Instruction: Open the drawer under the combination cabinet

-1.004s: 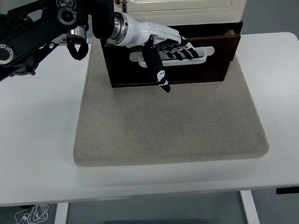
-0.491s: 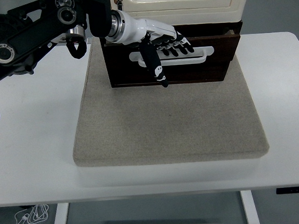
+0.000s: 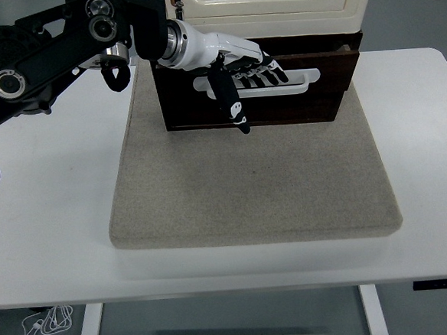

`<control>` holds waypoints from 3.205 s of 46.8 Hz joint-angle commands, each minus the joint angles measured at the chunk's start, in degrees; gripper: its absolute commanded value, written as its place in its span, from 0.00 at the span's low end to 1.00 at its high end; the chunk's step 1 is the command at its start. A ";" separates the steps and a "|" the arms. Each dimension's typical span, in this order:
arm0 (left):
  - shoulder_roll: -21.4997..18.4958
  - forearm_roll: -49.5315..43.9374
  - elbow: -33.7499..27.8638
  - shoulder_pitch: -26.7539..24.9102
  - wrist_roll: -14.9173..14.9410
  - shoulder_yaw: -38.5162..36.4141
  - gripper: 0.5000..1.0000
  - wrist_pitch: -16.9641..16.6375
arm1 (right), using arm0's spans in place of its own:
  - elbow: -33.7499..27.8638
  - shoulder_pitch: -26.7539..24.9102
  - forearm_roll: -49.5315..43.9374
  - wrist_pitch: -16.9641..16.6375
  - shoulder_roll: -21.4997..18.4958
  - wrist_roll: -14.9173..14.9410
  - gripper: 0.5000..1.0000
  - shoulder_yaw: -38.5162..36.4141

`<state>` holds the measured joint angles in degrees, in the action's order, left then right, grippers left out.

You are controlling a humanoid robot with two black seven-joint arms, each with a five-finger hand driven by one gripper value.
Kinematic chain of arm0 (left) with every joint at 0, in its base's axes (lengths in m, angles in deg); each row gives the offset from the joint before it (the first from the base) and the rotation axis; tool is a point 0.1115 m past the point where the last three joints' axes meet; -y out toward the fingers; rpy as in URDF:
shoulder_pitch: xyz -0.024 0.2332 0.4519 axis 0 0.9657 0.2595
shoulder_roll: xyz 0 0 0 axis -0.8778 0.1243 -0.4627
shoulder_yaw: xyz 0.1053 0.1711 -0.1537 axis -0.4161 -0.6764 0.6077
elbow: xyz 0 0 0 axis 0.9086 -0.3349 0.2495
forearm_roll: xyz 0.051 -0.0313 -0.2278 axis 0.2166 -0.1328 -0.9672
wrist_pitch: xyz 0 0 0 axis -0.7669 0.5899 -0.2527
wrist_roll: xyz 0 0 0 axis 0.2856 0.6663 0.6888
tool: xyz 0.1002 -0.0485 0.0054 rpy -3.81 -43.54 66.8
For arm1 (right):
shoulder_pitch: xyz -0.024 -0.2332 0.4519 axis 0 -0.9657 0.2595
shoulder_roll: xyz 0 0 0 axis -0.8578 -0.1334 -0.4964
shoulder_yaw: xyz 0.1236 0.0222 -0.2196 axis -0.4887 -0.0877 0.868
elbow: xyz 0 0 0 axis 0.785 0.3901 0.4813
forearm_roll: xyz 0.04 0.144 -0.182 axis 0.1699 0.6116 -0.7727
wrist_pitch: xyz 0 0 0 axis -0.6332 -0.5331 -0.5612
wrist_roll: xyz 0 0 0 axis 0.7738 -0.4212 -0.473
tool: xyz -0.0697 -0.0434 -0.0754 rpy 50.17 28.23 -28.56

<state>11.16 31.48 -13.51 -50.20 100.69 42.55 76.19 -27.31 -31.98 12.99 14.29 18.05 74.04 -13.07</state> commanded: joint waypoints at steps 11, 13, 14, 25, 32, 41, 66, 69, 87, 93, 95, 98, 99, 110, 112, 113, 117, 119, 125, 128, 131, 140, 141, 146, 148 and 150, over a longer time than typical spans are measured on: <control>0.00 -0.97 -0.45 0.17 0.05 0.00 1.00 0.98 | -0.06 -0.01 0.00 0.00 0.00 0.00 0.86 0.00; 0.00 -1.06 -0.45 0.17 -0.04 0.00 1.00 1.06 | -0.06 -0.01 0.00 0.00 0.00 0.00 0.86 0.00; 0.00 -1.06 -0.45 0.17 0.05 0.00 1.00 1.15 | -0.06 -0.01 0.00 0.00 0.00 0.00 0.86 0.00; -0.18 -1.24 -0.62 0.34 -0.04 0.36 1.00 2.47 | 0.03 -0.01 0.00 0.00 0.00 0.00 0.86 0.00; -0.18 -1.67 -0.62 0.34 0.05 0.71 1.00 2.67 | -0.06 -0.01 0.00 0.00 0.00 0.00 0.86 0.00; -0.27 -2.99 -0.62 0.25 -0.04 0.88 1.00 2.67 | -0.06 -0.01 0.00 0.00 0.00 0.00 0.86 0.00; -0.71 -4.49 -1.77 0.17 -0.04 1.06 1.00 2.67 | 0.03 -0.01 0.00 0.00 0.00 0.00 0.86 0.00; -0.71 -4.40 -1.50 -0.10 -0.04 1.76 1.00 2.67 | 0.03 -0.01 0.00 0.00 0.00 0.00 0.86 0.00; -0.71 -3.26 -0.97 0.16 -0.04 2.90 1.00 2.67 | 0.03 -0.01 0.00 0.00 0.00 0.00 0.86 0.00; -0.71 -3.00 -0.89 0.34 -0.04 2.20 1.00 2.67 | -0.06 -0.01 0.00 0.00 0.00 0.00 0.86 0.00; -0.71 -2.64 -0.89 0.43 -0.04 2.11 1.00 2.67 | -0.06 -0.01 0.00 0.00 0.00 0.00 0.86 0.00; -0.62 -2.29 -0.89 0.43 -0.04 1.76 1.00 2.67 | -0.06 -0.01 0.00 0.00 0.00 0.00 0.86 0.00; -0.62 -2.29 -0.89 0.43 -0.04 1.50 1.00 2.67 | 0.03 -0.01 0.00 0.00 0.00 0.00 0.86 0.00; -0.18 -1.68 -0.89 0.43 -0.04 0.53 1.00 2.38 | 0.03 -0.01 0.00 0.00 0.00 0.00 0.86 0.00; -0.09 -1.59 -0.89 0.34 -0.04 0.27 1.00 2.30 | 0.03 -0.01 0.00 0.00 0.00 0.00 0.86 0.00; -0.09 -1.50 -0.89 0.34 -0.04 0.27 1.00 2.38 | 0.03 -0.01 0.00 0.00 0.00 0.00 0.86 0.00; -0.09 -1.50 -0.89 0.43 -0.04 0.27 1.00 2.38 | 0.03 -0.01 0.00 0.00 0.00 0.00 0.86 0.00; -0.09 -1.50 -0.89 0.43 -0.04 0.27 1.00 2.38 | 0.03 -0.01 0.00 0.00 0.00 0.00 0.86 0.00; -0.09 -1.59 -0.97 0.87 -0.04 0.27 1.00 2.47 | 0.03 -0.01 0.00 0.00 0.00 0.00 0.86 0.00; -0.09 -1.59 -1.15 0.96 -0.04 0.27 1.00 2.56 | 0.03 -0.01 0.00 0.00 0.00 0.00 0.86 0.00; -0.09 -1.76 -1.24 1.22 -0.04 0.27 1.00 2.67 | -0.06 -0.01 0.00 0.00 0.00 0.00 0.86 0.00; -0.18 -2.55 -1.41 1.22 0.05 0.36 1.00 2.67 | 0.03 -0.01 0.00 0.00 0.00 0.00 0.86 0.00; -0.18 -2.64 -1.41 1.22 0.05 0.36 1.00 2.67 | 0.03 -0.01 0.00 0.00 0.00 0.00 0.86 0.00; -0.44 -2.82 -1.50 1.22 -0.04 0.53 1.00 2.67 | -0.06 -0.01 0.00 0.00 0.00 0.00 0.86 0.00; -0.44 -2.82 -1.50 1.22 -0.04 0.71 1.00 2.67 | 0.03 -0.01 0.00 0.00 0.00 0.00 0.86 0.00; -0.53 -2.99 -1.41 1.22 -0.04 0.88 1.00 2.67 | -0.06 -0.01 0.00 0.00 0.00 0.00 0.86 0.00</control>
<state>10.74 28.71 -14.99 -48.97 100.75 43.13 78.89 -27.31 -31.99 12.99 14.29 18.05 74.04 -13.07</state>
